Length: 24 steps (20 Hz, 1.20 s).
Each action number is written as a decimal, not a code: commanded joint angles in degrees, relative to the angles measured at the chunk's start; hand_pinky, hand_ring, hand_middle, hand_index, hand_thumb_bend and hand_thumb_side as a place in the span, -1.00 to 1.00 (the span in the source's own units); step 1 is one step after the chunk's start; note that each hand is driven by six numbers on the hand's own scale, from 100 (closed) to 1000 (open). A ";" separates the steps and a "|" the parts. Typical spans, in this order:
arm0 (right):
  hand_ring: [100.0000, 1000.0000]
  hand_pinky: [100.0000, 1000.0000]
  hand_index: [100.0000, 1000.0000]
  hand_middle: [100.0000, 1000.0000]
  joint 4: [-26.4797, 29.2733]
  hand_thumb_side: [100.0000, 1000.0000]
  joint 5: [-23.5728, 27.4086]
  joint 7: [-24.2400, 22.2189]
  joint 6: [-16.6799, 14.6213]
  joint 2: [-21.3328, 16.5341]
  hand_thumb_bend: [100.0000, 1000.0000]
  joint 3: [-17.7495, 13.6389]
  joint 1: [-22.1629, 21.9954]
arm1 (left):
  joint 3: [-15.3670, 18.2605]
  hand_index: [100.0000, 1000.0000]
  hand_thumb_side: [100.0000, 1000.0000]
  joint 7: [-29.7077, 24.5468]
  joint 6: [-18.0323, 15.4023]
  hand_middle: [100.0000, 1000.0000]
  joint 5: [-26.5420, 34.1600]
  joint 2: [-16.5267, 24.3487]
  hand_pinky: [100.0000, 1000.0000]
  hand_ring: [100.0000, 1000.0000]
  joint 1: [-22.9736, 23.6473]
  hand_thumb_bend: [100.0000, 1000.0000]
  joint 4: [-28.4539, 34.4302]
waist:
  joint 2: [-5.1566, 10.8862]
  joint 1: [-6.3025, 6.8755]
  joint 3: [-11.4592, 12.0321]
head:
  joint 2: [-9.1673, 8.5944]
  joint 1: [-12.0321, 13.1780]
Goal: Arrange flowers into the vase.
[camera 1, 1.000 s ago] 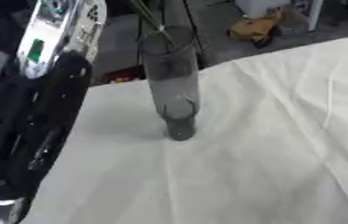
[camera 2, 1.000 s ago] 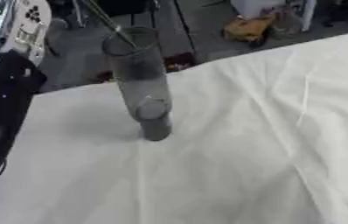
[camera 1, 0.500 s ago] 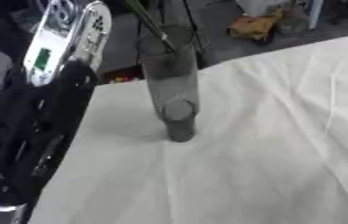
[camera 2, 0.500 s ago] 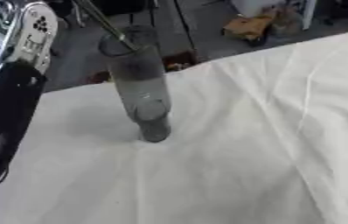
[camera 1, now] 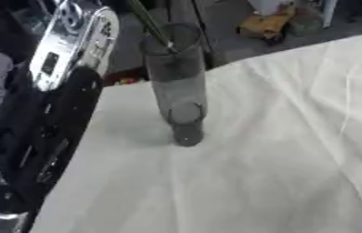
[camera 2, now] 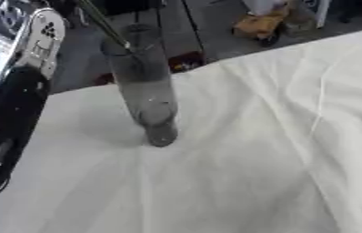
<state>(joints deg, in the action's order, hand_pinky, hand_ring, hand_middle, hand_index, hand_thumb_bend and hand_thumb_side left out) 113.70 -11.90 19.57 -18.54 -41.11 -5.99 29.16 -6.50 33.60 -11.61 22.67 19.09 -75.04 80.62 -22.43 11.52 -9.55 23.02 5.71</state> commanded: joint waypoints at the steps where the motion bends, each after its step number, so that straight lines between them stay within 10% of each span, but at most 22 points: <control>1: 1.00 0.64 0.56 0.53 0.89 1.00 0.16 0.02 0.10 -1.11 -1.00 -0.67 0.27 | -0.14 -1.00 0.26 -0.61 0.25 -1.00 -1.62 1.13 -1.00 -1.00 -1.16 -1.00 -0.10 | 1.07 -0.54 -0.17 | -1.07 0.48; 24: 1.00 0.64 0.56 0.53 0.89 1.00 -0.01 -0.15 0.20 -1.04 -1.00 -1.04 -0.04 | -0.67 -1.00 0.34 -3.50 -1.59 -1.00 -7.04 0.65 -1.00 -1.00 -1.80 -0.81 -8.01 | 0.32 0.35 -0.62 | -2.89 0.55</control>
<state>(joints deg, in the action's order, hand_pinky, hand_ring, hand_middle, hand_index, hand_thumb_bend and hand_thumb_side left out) 113.70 -11.91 19.45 -18.40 -41.10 -6.36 28.73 -7.54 30.17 -13.37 16.49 18.78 -75.25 72.36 -23.28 12.49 -10.19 20.86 6.18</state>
